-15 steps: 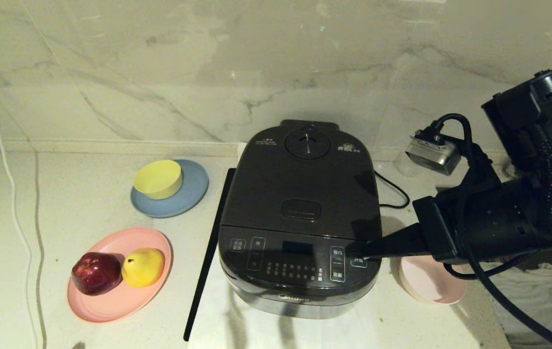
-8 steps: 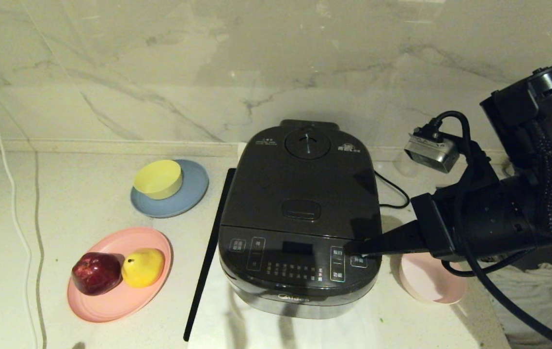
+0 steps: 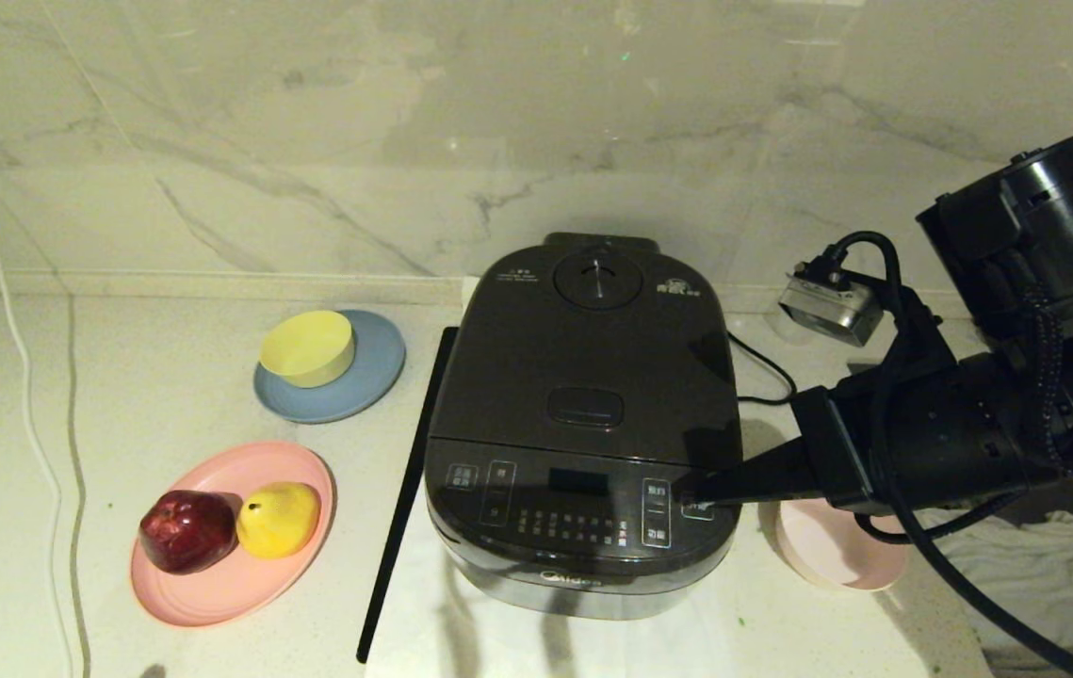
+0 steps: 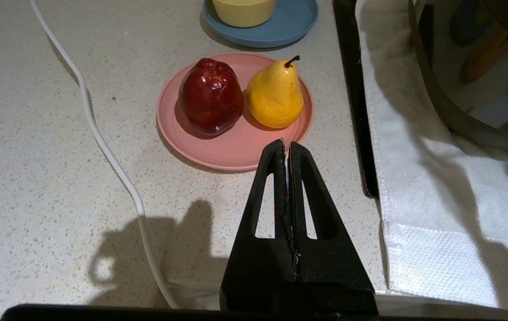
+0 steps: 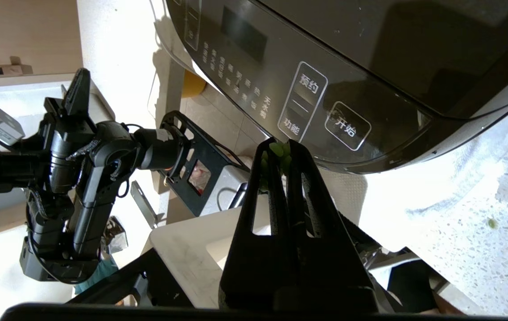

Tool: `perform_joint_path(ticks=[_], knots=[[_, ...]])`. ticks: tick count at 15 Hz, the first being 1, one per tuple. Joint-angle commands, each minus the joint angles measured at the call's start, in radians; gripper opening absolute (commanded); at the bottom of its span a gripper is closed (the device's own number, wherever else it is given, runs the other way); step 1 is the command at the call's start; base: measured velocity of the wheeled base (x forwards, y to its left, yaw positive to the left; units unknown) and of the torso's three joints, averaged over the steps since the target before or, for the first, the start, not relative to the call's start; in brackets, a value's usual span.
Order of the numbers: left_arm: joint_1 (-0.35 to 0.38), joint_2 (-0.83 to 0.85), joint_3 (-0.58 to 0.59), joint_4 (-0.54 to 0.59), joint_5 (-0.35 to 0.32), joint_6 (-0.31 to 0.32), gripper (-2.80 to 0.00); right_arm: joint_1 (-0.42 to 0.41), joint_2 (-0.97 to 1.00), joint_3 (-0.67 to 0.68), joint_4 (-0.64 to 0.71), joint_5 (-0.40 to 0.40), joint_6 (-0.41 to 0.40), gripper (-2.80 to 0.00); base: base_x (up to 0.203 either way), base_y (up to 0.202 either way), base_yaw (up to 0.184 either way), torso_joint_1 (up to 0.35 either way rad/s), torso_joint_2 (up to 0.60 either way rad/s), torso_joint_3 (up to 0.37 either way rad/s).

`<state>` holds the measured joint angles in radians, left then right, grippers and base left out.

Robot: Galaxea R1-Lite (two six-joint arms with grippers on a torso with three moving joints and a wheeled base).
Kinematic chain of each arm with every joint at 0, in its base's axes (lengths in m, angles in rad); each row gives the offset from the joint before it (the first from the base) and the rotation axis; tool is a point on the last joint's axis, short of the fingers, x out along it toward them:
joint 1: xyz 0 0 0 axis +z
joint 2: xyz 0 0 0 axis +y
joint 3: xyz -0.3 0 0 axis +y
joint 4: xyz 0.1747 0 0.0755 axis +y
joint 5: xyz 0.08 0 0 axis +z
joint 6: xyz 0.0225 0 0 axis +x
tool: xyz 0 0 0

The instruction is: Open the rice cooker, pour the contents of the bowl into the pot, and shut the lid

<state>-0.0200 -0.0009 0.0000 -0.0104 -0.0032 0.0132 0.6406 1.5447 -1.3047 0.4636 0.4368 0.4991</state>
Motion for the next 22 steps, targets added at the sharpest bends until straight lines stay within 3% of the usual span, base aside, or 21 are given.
perform_joint_path(ticks=[1, 22], knots=[[0.0, -0.001, 0.008, 0.0, 0.0, 0.001, -2.8, -0.001, 0.008, 0.001, -0.006, 0.003, 0.004, -2.8, 0.0, 0.0, 0.0, 0.0, 0.0, 0.0], [0.0, -0.001, 0.008, 0.0, 0.0, 0.001, -2.8, -0.016, 0.046, 0.04, -0.06, 0.006, 0.007, -2.8, 0.0, 0.0, 0.0, 0.0, 0.0, 0.0]])
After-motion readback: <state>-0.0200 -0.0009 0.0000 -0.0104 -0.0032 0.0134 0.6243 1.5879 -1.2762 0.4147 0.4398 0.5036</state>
